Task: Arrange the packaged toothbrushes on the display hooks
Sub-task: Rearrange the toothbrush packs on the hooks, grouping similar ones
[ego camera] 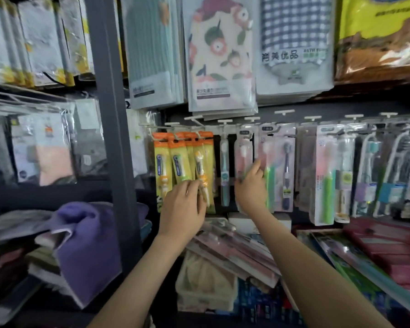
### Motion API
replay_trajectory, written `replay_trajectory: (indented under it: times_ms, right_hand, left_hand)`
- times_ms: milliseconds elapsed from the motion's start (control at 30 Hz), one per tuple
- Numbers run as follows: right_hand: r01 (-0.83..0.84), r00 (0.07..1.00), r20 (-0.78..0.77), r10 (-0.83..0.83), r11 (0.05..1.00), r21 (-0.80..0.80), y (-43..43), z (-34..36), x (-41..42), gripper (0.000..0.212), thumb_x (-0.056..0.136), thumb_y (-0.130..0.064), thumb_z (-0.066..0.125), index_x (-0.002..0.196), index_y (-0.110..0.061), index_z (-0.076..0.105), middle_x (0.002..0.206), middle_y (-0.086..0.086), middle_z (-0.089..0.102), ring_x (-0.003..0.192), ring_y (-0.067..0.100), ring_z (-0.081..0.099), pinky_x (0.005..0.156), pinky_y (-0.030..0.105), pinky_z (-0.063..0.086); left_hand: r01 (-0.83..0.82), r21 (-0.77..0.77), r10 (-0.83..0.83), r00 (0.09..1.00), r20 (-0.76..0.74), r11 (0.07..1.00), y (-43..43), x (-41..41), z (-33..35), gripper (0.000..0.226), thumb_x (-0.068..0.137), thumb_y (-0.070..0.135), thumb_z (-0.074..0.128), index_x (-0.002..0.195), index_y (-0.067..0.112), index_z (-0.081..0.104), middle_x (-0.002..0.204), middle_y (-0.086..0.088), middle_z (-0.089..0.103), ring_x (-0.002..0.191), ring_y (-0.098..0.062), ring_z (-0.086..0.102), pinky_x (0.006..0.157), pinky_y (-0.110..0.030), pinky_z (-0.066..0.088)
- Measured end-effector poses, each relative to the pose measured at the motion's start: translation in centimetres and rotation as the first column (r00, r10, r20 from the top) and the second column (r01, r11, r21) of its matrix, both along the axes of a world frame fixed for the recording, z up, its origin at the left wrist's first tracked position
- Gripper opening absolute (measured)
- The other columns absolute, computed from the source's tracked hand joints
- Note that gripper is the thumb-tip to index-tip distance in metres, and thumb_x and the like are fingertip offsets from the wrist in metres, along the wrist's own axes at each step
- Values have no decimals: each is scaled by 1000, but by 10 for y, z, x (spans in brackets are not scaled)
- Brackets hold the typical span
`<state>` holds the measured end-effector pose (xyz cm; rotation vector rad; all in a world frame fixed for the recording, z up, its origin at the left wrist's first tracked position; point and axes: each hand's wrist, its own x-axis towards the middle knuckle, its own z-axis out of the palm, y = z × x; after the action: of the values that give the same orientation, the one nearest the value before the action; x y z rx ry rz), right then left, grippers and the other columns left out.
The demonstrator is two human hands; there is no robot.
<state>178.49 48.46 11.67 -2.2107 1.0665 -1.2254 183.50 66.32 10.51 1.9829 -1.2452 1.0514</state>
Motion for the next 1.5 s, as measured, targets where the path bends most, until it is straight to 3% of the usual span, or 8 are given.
replay_trajectory:
  times_ms: [167,334,534,701,968,1234,1368,1501]
  right_hand:
    - [-14,999,-46,15,1000,12,6,6,1,89,87,-15,59,148,-10,-6,145,19,28,120,36,46,85,47,52]
    - [-155,986,-62,153,987,-31,11,18,-14,107,78,-10,68,148,-23,-13,138,18,28,84,31,61,71,43,56]
    - [-228,954,-237,185,959,-168,20,15,-32,103,79,-18,63,149,-27,-12,138,20,28,92,35,57,77,42,52]
    - [-263,893,-417,171,949,-174,17,-6,-67,84,84,-31,61,149,-16,10,141,18,26,119,38,44,92,42,45]
    - [-260,674,-673,305,951,171,-11,-35,-141,57,88,-27,57,139,-11,38,121,9,52,116,28,51,88,34,43]
    - [-112,651,-719,244,967,228,-50,-76,-177,59,92,-38,49,143,-12,34,141,11,47,126,29,46,105,39,38]
    - [-60,565,-805,184,981,182,-60,-93,-178,40,96,-23,41,131,-5,46,130,16,54,118,29,52,90,31,41]
    - [-96,609,-779,149,989,114,-62,-103,-170,33,91,-13,43,122,-4,51,118,14,59,107,29,57,83,32,47]
  left_hand:
    - [19,19,-19,1000,9,1000,3,14,-3,35,80,13,66,114,6,61,100,-10,64,87,-27,63,72,-38,52]
    - [26,37,-25,999,-32,999,-7,14,-2,35,85,18,60,118,8,60,113,-10,61,102,-27,59,81,-37,49]
    - [102,36,-98,991,-94,994,-13,1,-7,36,92,24,49,125,10,53,128,-7,52,117,-22,50,96,-33,41]
    - [152,84,-141,982,-129,985,-19,-15,-20,35,94,25,48,126,11,52,127,-6,52,114,-23,50,93,-33,43]
    - [241,289,-172,954,-244,927,-47,-45,-56,39,97,30,42,133,16,44,124,-2,51,109,-18,50,83,-28,46]
    - [245,378,-114,935,-337,893,-65,-66,-76,37,96,32,43,130,16,43,126,-3,51,112,-20,50,88,-31,47]
    - [230,418,-74,932,-355,879,-67,-72,-81,39,95,33,44,132,18,41,126,-4,52,110,-21,53,88,-36,49]
    - [203,411,-50,934,-353,889,-67,-72,-85,39,95,32,45,131,18,42,123,-3,54,103,-19,56,81,-30,47]
